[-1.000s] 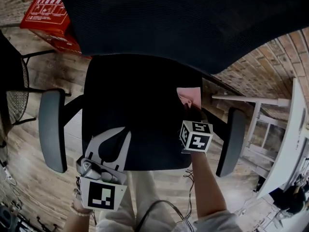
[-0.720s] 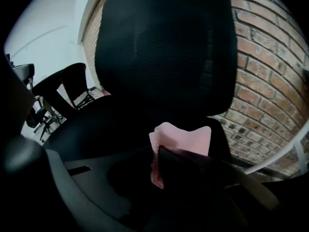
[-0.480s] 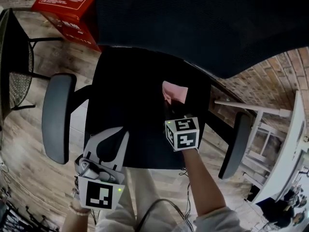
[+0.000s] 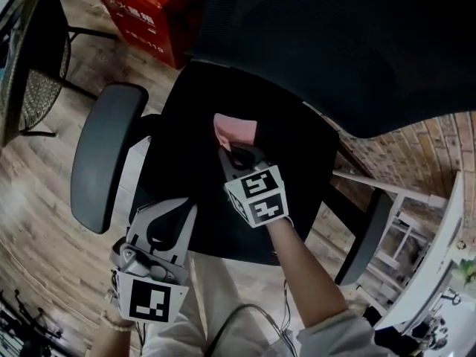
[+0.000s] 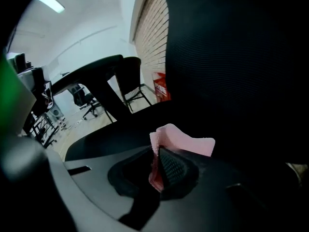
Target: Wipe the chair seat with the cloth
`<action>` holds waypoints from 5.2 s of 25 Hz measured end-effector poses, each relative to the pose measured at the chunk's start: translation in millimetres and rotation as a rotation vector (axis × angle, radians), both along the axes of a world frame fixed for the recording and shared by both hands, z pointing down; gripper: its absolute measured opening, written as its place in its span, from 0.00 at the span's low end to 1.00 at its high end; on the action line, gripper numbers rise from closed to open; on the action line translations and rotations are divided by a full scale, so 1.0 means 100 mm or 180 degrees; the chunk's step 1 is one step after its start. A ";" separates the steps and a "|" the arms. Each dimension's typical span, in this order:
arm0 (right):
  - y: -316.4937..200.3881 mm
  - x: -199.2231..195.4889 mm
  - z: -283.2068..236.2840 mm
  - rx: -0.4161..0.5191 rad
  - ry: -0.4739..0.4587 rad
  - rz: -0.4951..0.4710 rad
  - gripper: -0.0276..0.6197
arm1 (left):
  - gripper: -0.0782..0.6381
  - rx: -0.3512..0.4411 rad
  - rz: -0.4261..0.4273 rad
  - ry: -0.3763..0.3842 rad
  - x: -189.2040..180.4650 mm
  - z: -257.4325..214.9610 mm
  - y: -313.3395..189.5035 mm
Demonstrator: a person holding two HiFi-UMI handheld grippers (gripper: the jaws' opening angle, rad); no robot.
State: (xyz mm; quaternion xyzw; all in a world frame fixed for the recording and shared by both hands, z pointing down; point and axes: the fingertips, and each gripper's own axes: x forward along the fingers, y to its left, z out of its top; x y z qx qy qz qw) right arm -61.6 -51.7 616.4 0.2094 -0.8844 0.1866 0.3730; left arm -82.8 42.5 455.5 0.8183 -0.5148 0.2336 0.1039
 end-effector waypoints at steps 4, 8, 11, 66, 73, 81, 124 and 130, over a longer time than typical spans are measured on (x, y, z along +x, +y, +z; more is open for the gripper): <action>0.12 -0.40 -0.04 -0.0013 -0.0046 -0.0343 0.13 | 0.13 0.0018 -0.0167 0.0030 -0.15 -0.03 0.07; 0.26 -0.76 -0.15 -0.0036 -0.0156 -0.0652 0.13 | 0.13 -0.0022 -0.0233 0.0030 -0.23 -0.09 0.19; 0.35 -0.95 -0.21 -0.0066 -0.0218 -0.0808 0.13 | 0.13 -0.0019 -0.0233 0.0016 -0.27 -0.13 0.26; 0.65 2.64 -0.02 -0.0096 0.0888 0.2314 0.13 | 0.13 -0.0031 0.0557 -0.0137 0.45 -0.19 -0.04; 0.75 2.05 0.05 -0.0229 0.0705 0.1847 0.13 | 0.13 -0.0076 0.0452 -0.0117 0.37 -0.17 0.05; 1.10 1.01 0.07 -0.0371 0.0418 0.0926 0.13 | 0.13 -0.0160 0.0303 -0.0143 0.14 -0.20 0.26; 1.75 1.19 0.08 -0.0459 0.0669 0.0746 0.13 | 0.13 -0.0061 0.0150 -0.0235 -0.06 -0.55 0.32; 1.78 2.10 0.06 -0.0402 0.0969 0.1137 0.13 | 0.13 -0.0061 0.0319 -0.0257 0.18 -0.53 0.29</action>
